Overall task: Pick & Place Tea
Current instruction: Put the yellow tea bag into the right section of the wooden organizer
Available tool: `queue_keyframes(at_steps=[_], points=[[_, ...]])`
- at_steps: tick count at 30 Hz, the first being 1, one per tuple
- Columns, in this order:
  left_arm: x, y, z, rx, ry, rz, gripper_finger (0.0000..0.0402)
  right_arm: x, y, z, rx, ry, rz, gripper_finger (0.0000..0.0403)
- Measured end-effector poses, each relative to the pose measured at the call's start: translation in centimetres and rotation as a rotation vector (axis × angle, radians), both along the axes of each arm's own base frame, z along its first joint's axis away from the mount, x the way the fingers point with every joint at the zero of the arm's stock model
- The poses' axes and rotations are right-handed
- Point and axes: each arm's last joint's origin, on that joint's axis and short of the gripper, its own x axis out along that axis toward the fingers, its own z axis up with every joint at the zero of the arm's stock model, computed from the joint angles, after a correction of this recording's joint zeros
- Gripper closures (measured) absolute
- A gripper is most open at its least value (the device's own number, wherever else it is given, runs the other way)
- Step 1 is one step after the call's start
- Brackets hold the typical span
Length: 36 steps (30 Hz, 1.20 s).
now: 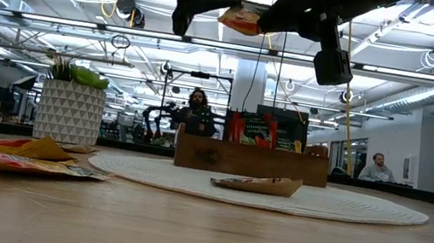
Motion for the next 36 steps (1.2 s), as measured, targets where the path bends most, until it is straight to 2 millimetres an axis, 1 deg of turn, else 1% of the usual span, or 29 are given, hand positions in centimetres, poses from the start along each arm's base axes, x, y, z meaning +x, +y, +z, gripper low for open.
queue_keyframes(at_steps=[2, 4, 8, 12, 16, 19, 22, 28, 30, 32, 34, 36], points=[[-0.3, 0.2, 0.5, 0.042, -0.020, 0.005, 0.0213, 0.0, 0.0, 0.0, 0.010, -0.009, -0.003, 0.0403], [-0.8, 0.3, 0.9, 0.061, -0.004, 0.009, 0.0196, 0.0, 0.0, 0.0, 0.008, -0.009, -0.006, 0.0403], [-1.4, 0.8, 1.4, 0.047, 0.025, 0.026, 0.0180, 0.0, 0.1, 0.0, 0.009, -0.009, -0.004, 0.0403], [-1.4, 0.8, 1.0, 0.039, 0.055, 0.029, 0.0179, 0.0, 0.1, 0.0, 0.013, -0.014, 0.002, 0.0403], [-0.8, 0.8, 0.1, 0.014, 0.079, 0.030, 0.0179, 0.1, 0.0, 0.0, 0.037, -0.020, 0.024, 0.0403], [-0.4, 0.8, 0.0, -0.013, 0.051, 0.033, 0.0179, 0.2, 0.0, 0.0, 0.051, -0.021, 0.042, 0.0403], [-0.1, 0.8, -0.6, -0.013, 0.063, 0.033, 0.0179, 0.2, -0.2, 0.0, 0.050, -0.023, 0.034, 0.0403], [0.0, 0.9, -0.3, -0.012, 0.041, 0.034, 0.0180, 0.2, -0.2, 0.0, 0.052, -0.024, 0.034, 0.0403], [0.0, 1.0, -0.4, -0.025, 0.049, 0.039, 0.0190, 0.2, -0.2, 0.0, 0.052, -0.024, 0.034, 0.0403], [0.0, 1.2, -0.4, -0.036, 0.046, 0.046, 0.0214, 0.2, -0.2, 0.0, 0.053, -0.024, 0.035, 0.0403], [0.0, 1.5, -0.4, -0.040, 0.051, 0.054, 0.0252, 0.2, -0.2, 0.0, 0.053, -0.024, 0.036, 0.0403], [0.0, 1.6, -0.4, -0.034, 0.051, 0.051, 0.0304, 0.2, -0.2, 0.0, 0.053, -0.024, 0.036, 0.0403]])
